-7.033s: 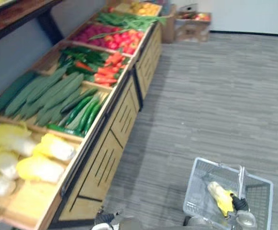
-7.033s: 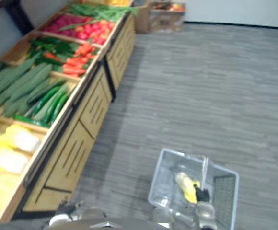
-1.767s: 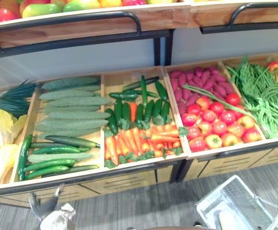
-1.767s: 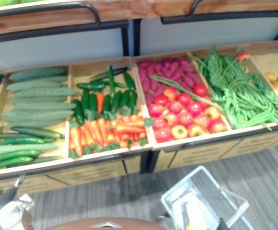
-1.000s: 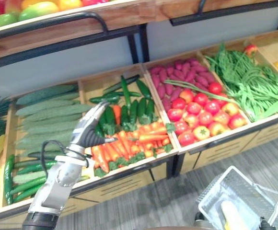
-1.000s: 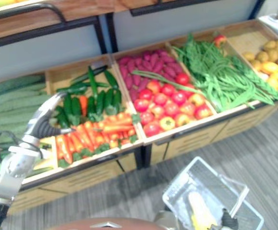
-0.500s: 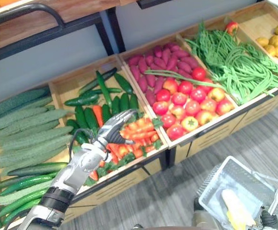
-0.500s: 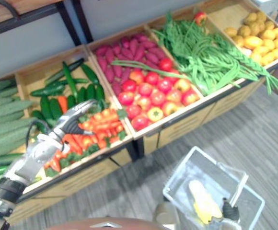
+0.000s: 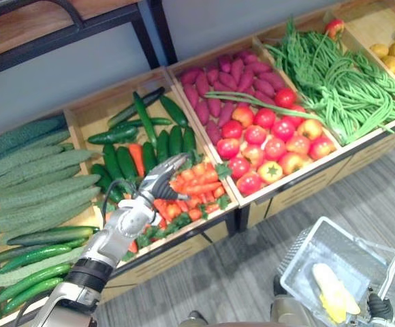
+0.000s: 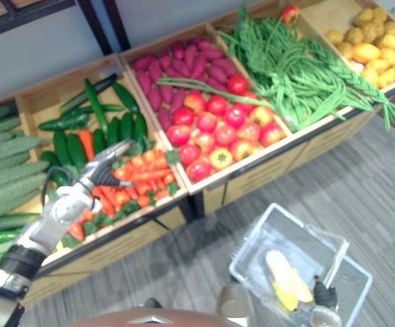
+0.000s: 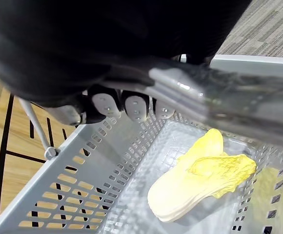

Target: Pick vegetable in the basket

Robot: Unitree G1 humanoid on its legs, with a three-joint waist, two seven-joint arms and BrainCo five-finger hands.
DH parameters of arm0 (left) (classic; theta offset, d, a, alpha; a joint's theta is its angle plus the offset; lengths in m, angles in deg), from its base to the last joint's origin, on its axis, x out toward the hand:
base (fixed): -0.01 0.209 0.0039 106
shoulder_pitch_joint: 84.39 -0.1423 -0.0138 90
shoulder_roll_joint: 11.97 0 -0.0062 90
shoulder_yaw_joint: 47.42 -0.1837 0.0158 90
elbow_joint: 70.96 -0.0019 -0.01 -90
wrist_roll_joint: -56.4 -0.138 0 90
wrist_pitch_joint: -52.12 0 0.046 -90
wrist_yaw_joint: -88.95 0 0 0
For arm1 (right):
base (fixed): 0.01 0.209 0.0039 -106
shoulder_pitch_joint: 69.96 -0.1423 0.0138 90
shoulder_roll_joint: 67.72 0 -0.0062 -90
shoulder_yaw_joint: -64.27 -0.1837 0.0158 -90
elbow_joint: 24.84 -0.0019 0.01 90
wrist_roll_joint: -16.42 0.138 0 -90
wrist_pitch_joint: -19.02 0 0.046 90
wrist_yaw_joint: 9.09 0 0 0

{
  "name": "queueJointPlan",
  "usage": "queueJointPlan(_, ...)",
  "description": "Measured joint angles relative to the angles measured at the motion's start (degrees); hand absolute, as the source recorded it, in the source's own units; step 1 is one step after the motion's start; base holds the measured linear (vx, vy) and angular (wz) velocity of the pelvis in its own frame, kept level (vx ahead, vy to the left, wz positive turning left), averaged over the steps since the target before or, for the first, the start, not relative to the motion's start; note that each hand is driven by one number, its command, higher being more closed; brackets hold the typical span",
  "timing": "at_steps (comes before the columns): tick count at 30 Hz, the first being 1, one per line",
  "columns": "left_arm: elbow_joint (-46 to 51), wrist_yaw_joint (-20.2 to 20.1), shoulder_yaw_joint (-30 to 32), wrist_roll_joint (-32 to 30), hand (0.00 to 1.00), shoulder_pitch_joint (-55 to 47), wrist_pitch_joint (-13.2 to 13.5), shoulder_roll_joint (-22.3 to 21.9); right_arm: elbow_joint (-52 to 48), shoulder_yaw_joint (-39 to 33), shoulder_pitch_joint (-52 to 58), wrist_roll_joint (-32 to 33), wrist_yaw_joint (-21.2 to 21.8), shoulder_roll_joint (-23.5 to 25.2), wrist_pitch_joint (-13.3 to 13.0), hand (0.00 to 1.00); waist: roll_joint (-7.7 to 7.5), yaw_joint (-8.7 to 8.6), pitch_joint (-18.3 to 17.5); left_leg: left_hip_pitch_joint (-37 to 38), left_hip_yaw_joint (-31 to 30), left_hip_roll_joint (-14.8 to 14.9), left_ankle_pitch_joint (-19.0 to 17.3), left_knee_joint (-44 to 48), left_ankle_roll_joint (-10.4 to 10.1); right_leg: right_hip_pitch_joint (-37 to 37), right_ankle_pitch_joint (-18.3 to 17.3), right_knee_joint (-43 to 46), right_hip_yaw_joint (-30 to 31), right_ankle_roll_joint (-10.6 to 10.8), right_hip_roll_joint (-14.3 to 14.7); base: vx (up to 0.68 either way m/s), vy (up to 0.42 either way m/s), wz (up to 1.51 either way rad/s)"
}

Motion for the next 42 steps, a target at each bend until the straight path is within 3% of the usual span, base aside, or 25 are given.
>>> queueJointPlan(17,-12.06,2.19,0.03,-2.36,0.0,7.59,-2.75,-5.77,-0.14,2.1,-2.65,0.03,-0.09,0.0,0.01,1.0,-1.23,-0.18,2.69,-1.42,2.32,0.61,-0.06,0.88,-0.09,-3.1,1.31,0.04,2.34,-0.63,0.52,-0.01,-0.004,-0.07)
queueJointPlan(28,-17.0,2.39,0.19,-4.45,0.0,9.9,-3.36,-6.77,-0.14,2.82,-4.24,0.05,-0.25,-0.01,0.04,1.0,-1.94,-0.13,3.97,-2.79,4.63,0.89,-0.09,1.56,-0.12,-5.27,3.28,-1.5,4.49,-0.79,1.31,-0.02,-0.008,-0.1)
queueJointPlan(41,-21.9,5.61,2.87,-7.08,0.0,14.1,-5.06,-8.1,-0.1,4.88,-6.25,0.05,-1.21,-0.01,0.04,1.0,-2.59,-0.28,5.13,-4.21,6.56,1.17,-0.32,2.46,-0.22,-7.34,5.02,-2.87,6.79,-0.72,2.03,-0.03,-0.009,-0.09)
queueJointPlan(42,-22.34,5.72,3.11,-7.91,1.0,14.39,-5.32,-8.1,-0.1,5.03,-6.23,0.06,-1.24,-0.01,0.05,1.0,-2.64,-0.32,5.21,-4.25,6.62,1.27,-0.33,2.49,-0.23,-7.34,5.19,-3.1,6.86,-0.78,2.15,-0.03,-0.021,-0.05)
